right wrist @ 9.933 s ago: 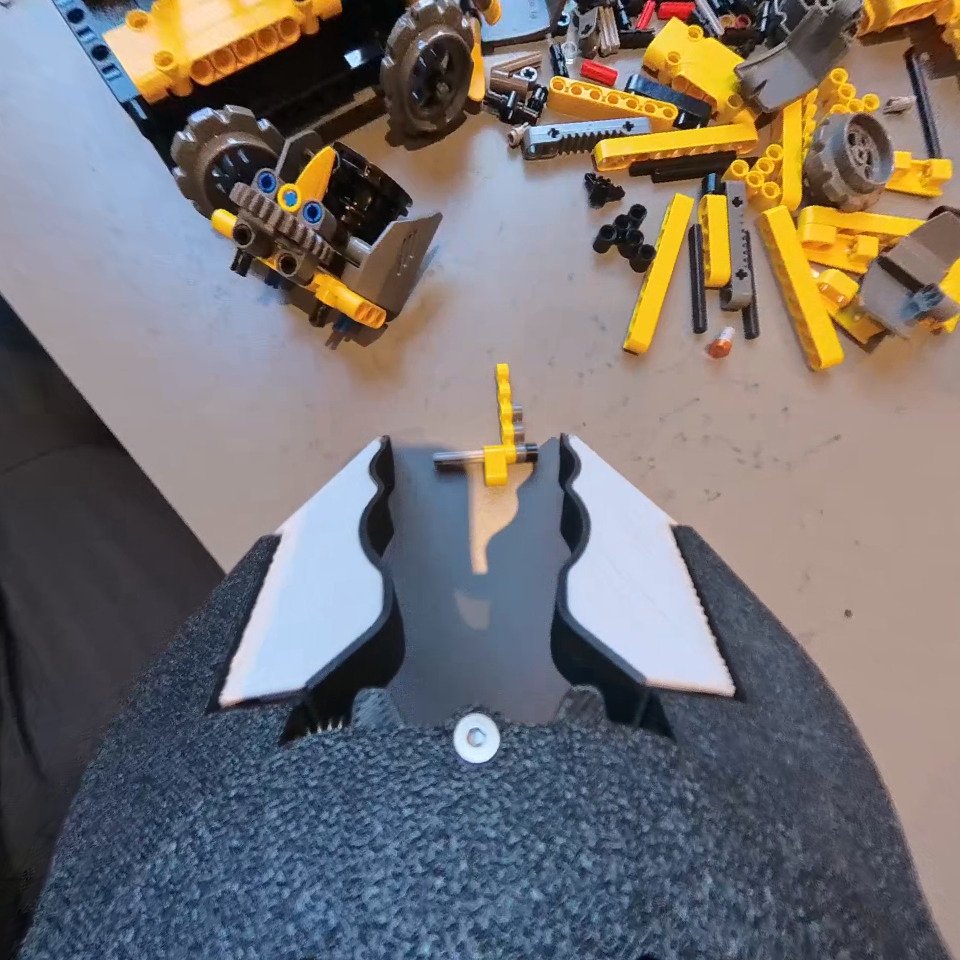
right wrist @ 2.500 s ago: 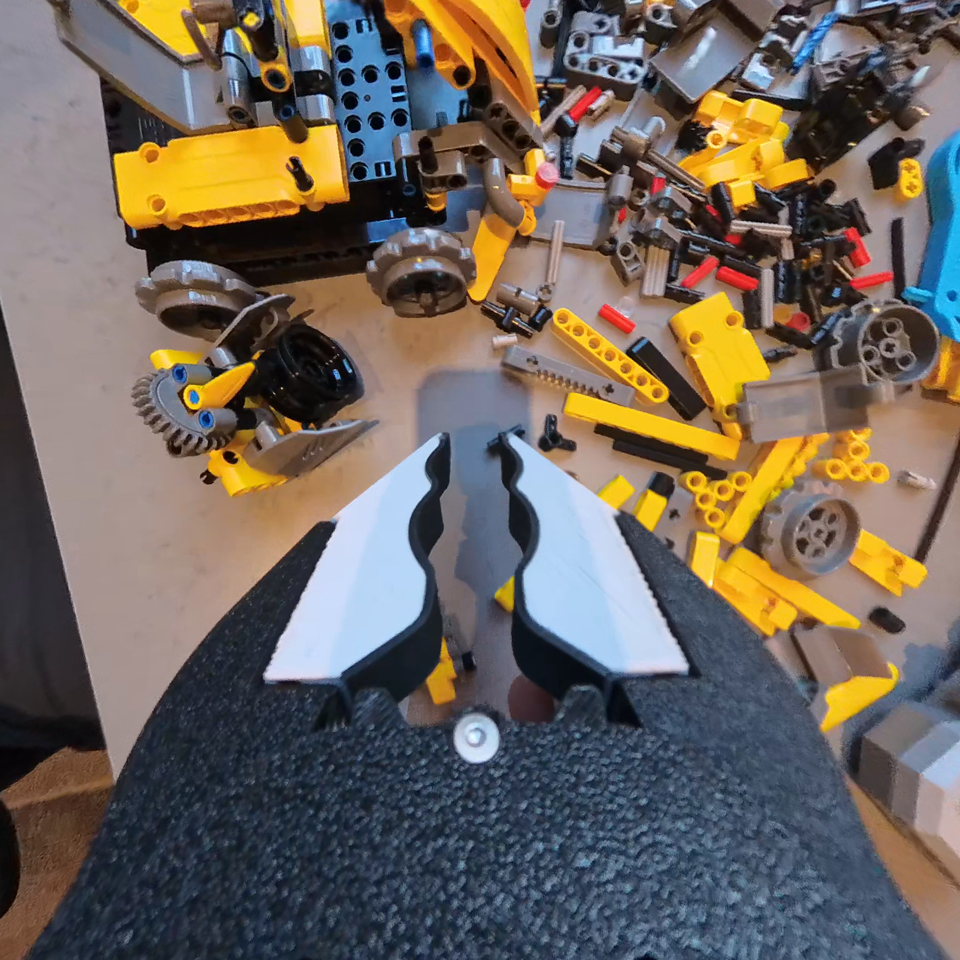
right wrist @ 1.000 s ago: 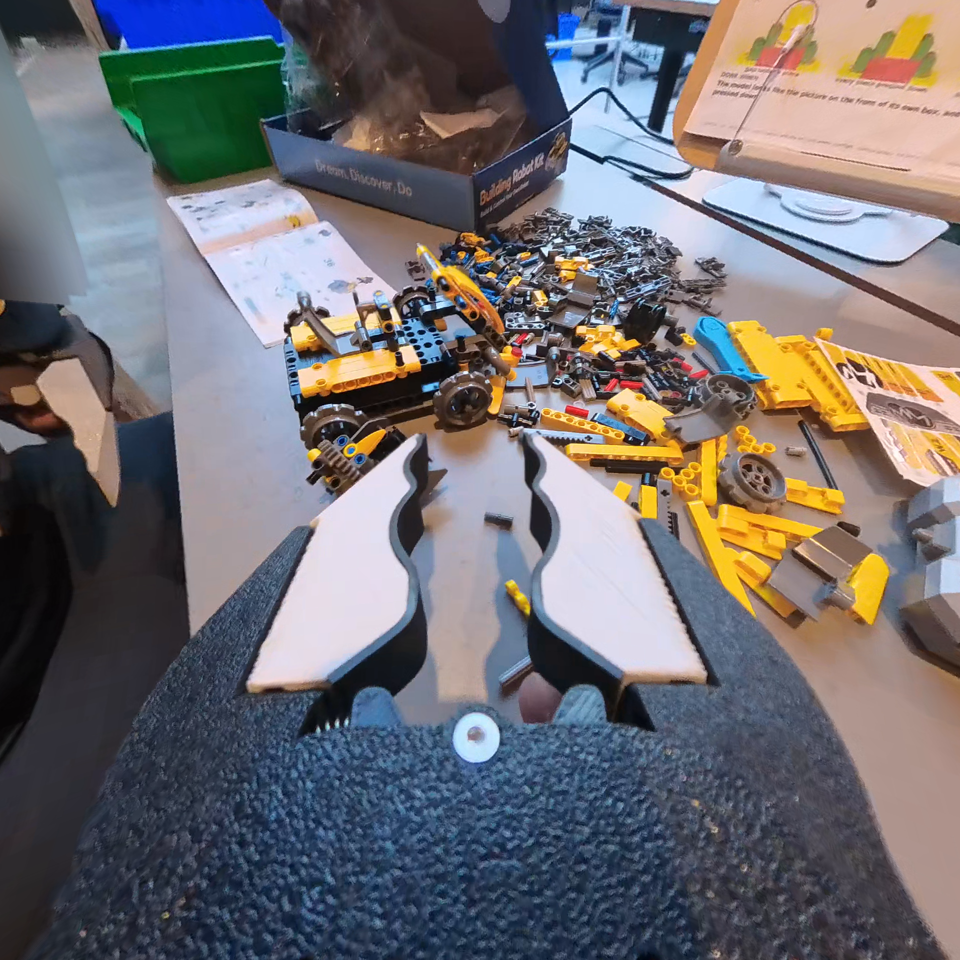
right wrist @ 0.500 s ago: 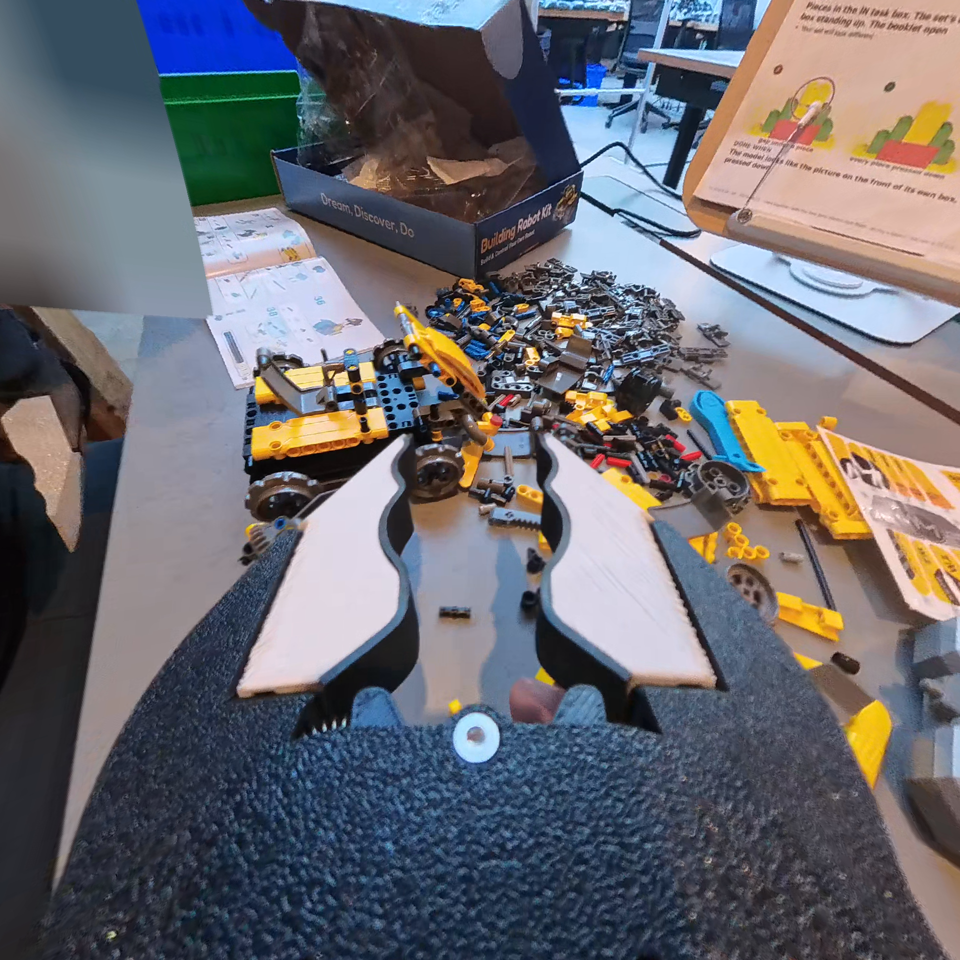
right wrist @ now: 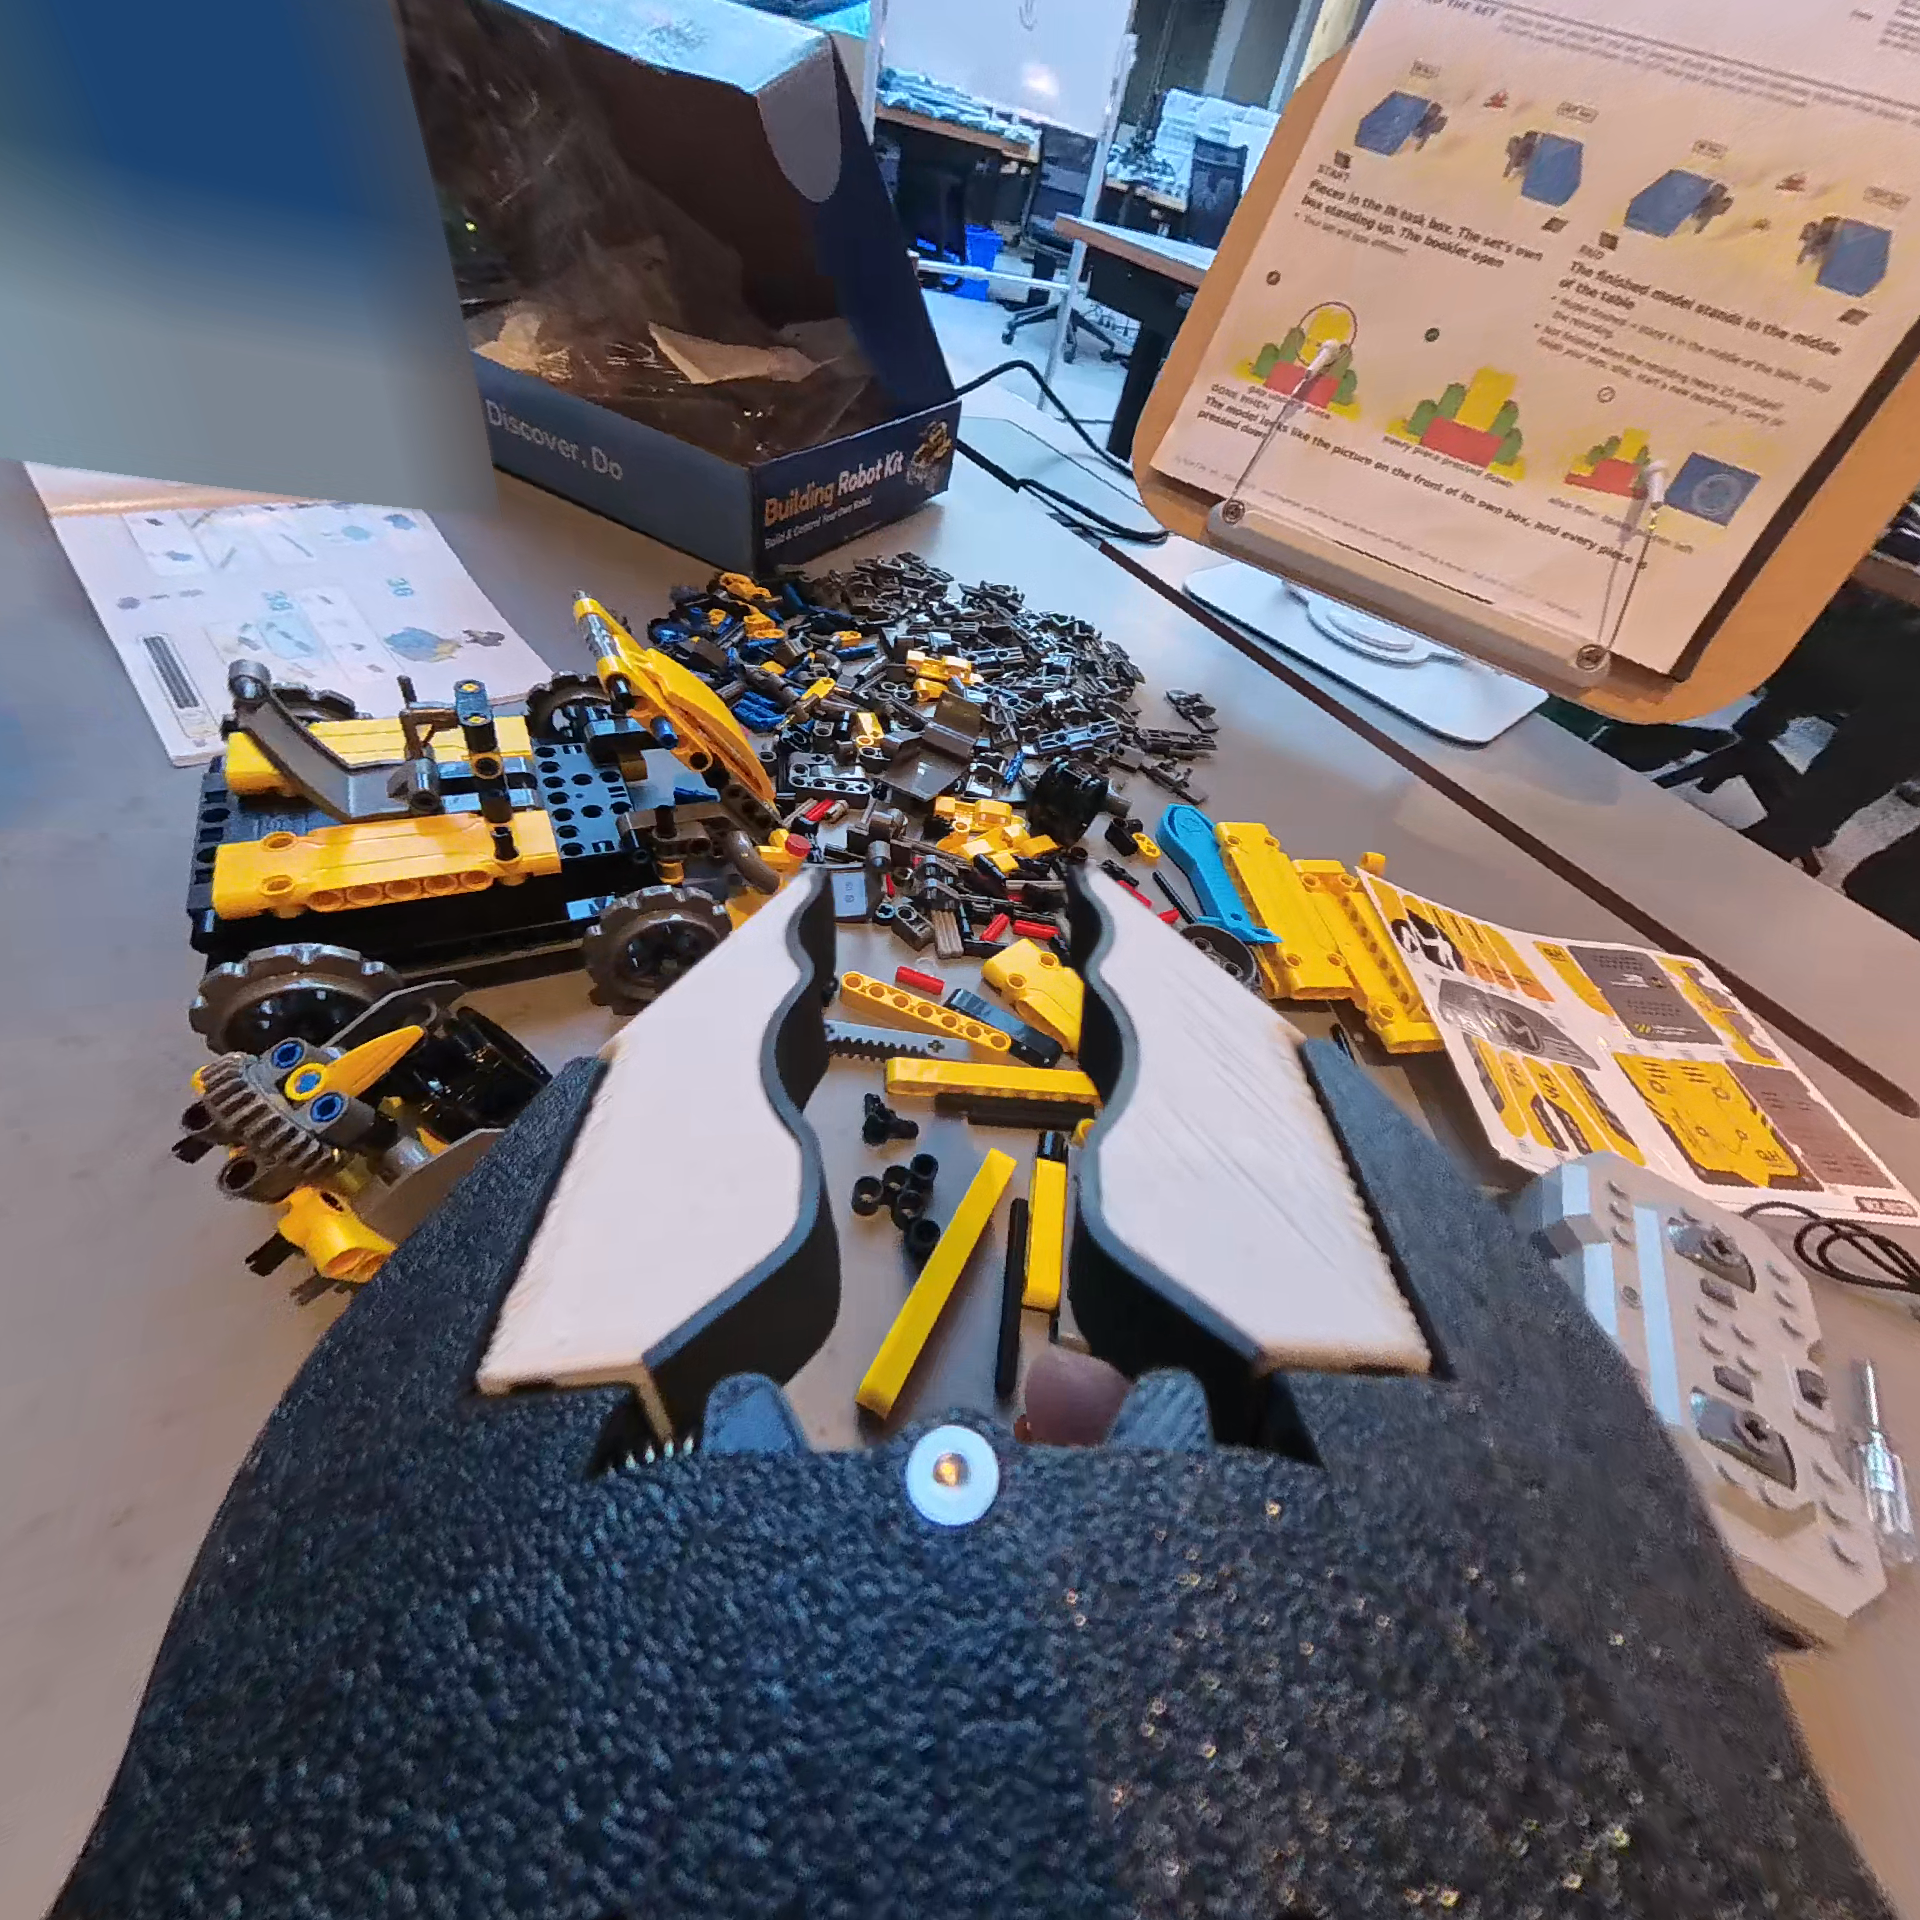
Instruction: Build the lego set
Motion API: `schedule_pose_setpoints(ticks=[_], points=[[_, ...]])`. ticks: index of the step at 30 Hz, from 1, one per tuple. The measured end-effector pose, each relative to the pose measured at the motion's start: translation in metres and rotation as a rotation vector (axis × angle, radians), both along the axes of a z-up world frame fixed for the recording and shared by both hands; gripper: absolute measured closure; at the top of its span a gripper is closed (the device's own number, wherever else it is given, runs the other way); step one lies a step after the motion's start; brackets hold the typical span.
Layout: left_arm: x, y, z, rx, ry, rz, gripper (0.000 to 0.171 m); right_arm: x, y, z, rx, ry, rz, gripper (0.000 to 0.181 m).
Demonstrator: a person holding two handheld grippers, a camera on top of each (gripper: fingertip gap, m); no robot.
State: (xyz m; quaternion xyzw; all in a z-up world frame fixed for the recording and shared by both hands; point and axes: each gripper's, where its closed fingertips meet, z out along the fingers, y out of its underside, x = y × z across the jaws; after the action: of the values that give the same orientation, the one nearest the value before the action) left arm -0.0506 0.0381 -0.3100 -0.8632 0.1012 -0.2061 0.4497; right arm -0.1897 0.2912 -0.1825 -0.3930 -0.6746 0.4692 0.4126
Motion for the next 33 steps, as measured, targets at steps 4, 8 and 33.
schedule_pose_setpoints(ticks=[4, 8, 33], points=[[0.012, 0.009, 0.002, 0.003, -0.044, -0.014, 0.128, 0.0, 0.007, -0.002, -0.035, 0.007, -0.031, 0.137], [0.029, 0.022, 0.006, 0.013, -0.069, -0.063, 0.129, 0.001, 0.011, 0.003, -0.041, 0.011, -0.062, 0.139], [-0.019, 0.017, 0.069, 0.215, -0.156, 0.085, 0.146, -0.041, 0.002, -0.024, 0.072, -0.272, -0.14, 0.153]])
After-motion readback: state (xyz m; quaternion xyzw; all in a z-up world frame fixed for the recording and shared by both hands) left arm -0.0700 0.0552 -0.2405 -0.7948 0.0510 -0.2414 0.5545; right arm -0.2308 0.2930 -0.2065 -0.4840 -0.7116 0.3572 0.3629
